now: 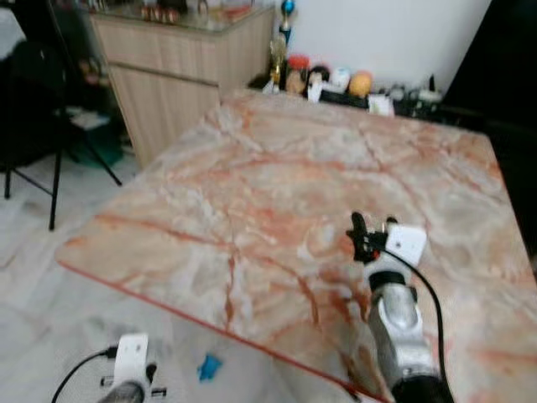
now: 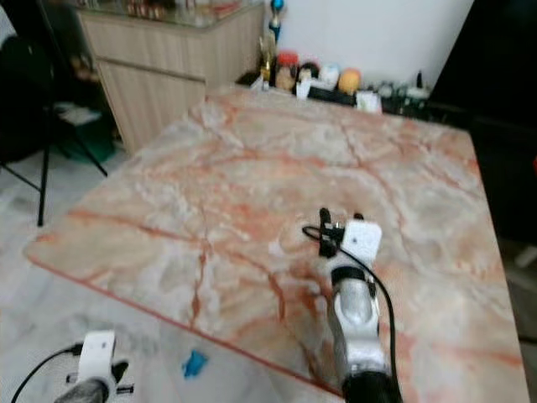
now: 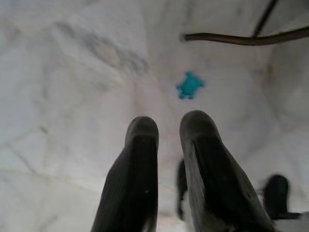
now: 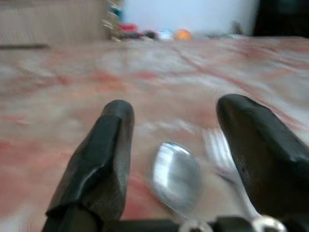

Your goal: Setting the table

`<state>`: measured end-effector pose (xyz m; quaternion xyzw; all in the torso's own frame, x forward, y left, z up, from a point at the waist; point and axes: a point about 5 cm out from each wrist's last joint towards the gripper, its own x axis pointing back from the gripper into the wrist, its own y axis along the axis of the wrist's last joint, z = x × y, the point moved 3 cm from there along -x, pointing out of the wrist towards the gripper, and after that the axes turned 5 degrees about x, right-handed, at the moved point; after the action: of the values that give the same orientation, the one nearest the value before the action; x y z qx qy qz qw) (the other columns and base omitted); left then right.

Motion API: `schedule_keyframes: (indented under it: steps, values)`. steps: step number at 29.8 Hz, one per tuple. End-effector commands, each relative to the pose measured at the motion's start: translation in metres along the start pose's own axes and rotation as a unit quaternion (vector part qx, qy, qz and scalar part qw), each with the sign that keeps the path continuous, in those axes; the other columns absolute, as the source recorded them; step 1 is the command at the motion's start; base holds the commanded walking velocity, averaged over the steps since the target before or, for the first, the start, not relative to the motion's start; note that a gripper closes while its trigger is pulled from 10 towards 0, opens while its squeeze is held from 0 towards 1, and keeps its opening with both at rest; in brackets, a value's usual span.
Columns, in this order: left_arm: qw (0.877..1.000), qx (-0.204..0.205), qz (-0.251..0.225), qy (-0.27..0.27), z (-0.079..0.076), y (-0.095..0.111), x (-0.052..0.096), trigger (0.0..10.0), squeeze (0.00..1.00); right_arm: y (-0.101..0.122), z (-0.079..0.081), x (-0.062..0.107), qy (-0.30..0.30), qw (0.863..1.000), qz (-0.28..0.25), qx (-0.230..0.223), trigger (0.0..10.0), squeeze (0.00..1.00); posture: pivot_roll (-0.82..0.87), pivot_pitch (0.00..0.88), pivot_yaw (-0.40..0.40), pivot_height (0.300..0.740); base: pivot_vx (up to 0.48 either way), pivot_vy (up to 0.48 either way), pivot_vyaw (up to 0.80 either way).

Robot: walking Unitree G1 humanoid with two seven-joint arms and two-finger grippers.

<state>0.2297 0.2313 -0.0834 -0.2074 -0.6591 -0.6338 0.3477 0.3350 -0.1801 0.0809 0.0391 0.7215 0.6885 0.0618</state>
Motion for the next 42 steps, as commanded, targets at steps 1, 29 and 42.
schedule_keyframes:
  steps: [1,29,42]
  values:
    - [1.000,0.000,0.006,0.007,0.005,-0.005,0.001,10.0,0.00,0.000,0.003,-0.001,0.004,1.000,0.003,0.001,10.0,0.00,0.10,0.000,-0.053,0.740,0.000,0.000,0.00]
    - [1.000,-0.006,0.016,0.009,0.007,-0.010,0.002,10.0,0.00,-0.033,0.007,0.005,0.010,0.988,0.148,0.035,10.0,0.00,0.10,0.000,-0.054,0.740,0.000,0.000,0.00]
    - [1.000,-0.016,0.020,0.007,0.007,-0.012,0.003,10.0,0.00,-0.031,0.011,0.007,0.016,0.986,0.166,0.023,10.0,0.00,0.10,0.000,-0.053,0.740,0.000,0.000,0.00]
